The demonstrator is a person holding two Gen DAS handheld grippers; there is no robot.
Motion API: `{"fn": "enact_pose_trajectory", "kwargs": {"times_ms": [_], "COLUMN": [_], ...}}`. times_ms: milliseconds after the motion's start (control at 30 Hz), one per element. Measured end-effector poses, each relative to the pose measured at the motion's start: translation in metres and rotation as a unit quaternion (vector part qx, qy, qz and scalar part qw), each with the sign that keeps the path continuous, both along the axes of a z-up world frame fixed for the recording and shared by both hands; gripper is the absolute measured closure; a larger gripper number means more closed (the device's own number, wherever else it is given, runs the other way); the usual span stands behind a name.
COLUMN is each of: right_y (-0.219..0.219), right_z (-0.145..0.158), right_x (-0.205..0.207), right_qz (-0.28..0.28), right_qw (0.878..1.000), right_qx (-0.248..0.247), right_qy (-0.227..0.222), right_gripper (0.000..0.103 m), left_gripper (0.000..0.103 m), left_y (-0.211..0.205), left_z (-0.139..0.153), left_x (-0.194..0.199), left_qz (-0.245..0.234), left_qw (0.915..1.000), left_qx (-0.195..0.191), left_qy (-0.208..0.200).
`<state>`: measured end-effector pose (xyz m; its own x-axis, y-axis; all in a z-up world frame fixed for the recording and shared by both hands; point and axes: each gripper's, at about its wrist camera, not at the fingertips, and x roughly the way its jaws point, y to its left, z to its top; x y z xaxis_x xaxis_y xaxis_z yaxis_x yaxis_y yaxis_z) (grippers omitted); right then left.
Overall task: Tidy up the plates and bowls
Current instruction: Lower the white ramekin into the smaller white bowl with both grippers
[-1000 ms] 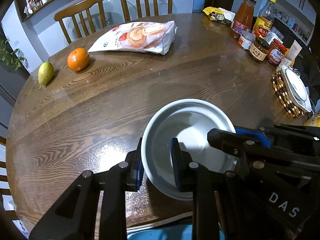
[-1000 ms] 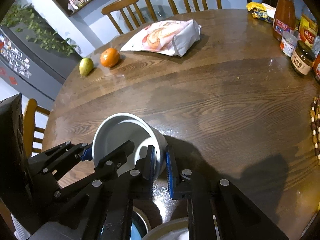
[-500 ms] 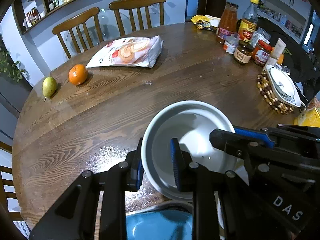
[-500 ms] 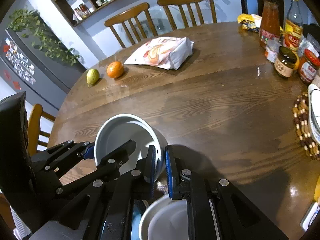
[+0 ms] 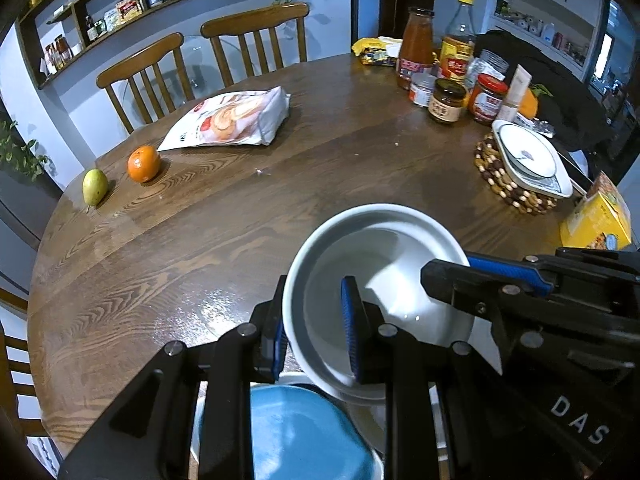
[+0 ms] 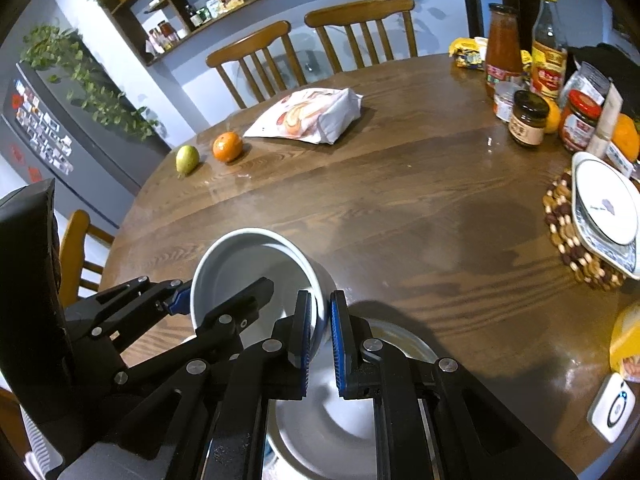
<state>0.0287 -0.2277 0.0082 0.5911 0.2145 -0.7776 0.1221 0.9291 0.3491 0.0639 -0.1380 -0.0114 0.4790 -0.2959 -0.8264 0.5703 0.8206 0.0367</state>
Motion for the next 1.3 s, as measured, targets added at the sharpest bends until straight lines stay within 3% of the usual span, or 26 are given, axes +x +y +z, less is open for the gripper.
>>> {"fn": "enact_pose_trajectory", "kwargs": {"times_ms": [733, 1300], "right_y": [-0.019, -0.024], "right_z": [-0.012, -0.034], "right_x": [-0.056, -0.067], "right_qz": [-0.006, -0.005], "right_qw": [1.000, 0.999], "right_qx": [0.005, 0.014], "right_qy": [0.017, 0.043], "right_gripper": [0.091, 0.091], "left_gripper": [0.081, 0.081], "left_y": [-0.019, -0.027], "left_z": [-0.013, -0.034], "left_x": [-0.055, -0.063], "left_qz": [-0.010, -0.009], "left_qw": [0.9998, 0.9988], "left_qx": [0.009, 0.023], "left_qy": [0.017, 0.042]}}
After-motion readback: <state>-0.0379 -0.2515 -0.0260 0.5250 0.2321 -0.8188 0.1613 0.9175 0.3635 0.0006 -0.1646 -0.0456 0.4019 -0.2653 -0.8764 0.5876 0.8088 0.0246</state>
